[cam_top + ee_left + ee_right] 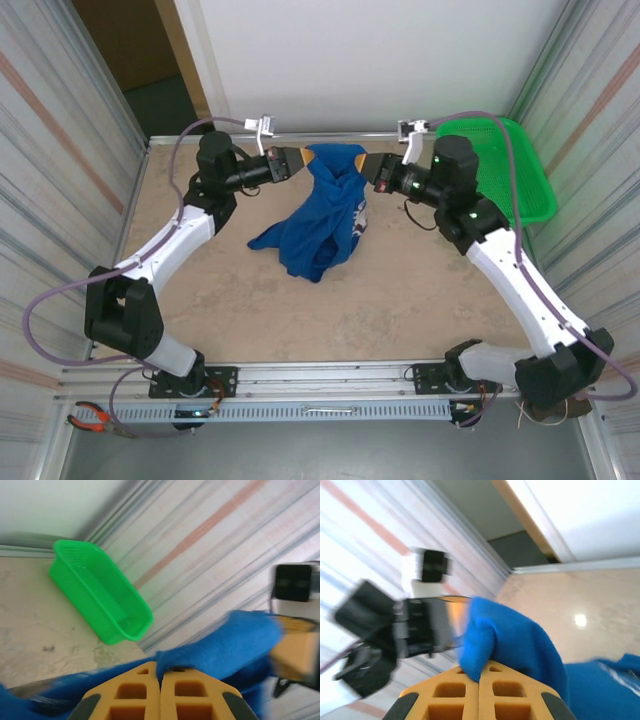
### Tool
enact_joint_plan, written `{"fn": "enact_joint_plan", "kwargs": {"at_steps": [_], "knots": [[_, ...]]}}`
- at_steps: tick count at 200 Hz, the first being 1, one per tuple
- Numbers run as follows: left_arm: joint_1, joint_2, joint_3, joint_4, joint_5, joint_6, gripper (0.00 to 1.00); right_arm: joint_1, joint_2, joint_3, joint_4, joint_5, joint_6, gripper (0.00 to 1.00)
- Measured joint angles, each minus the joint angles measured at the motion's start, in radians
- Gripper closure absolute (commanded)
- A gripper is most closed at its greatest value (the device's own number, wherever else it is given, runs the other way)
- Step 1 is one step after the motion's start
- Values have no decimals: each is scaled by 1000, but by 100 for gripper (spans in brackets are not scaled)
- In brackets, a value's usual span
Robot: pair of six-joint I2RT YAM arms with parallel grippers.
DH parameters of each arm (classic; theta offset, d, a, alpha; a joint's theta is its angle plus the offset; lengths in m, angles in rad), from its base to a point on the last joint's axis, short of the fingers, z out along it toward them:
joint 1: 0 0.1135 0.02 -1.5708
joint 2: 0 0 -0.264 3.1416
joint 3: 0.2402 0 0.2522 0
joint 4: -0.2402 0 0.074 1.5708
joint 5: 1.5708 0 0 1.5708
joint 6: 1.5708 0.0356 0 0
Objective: Fold the inside-out t-shirt
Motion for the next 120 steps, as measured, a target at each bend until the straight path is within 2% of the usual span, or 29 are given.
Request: {"fn": "enact_joint_plan", "kwargs": {"at_steps": [8,16,41,85,120], "knots": [[9,0,-7,-6,-5,3,75,-4,-13,3,18,-27,8,100],[14,0,-10,-7,-10,5,65,-4,-21,6,40,-53,19,100],[24,-5,-21,-12,-24,18,47,-11,-17,8,77,-99,32,100],[8,-123,-87,-91,-66,98,41,-50,33,-35,131,-131,73,100],[-121,-218,-86,-183,-146,269,38,-56,66,-49,145,-141,93,100]]}}
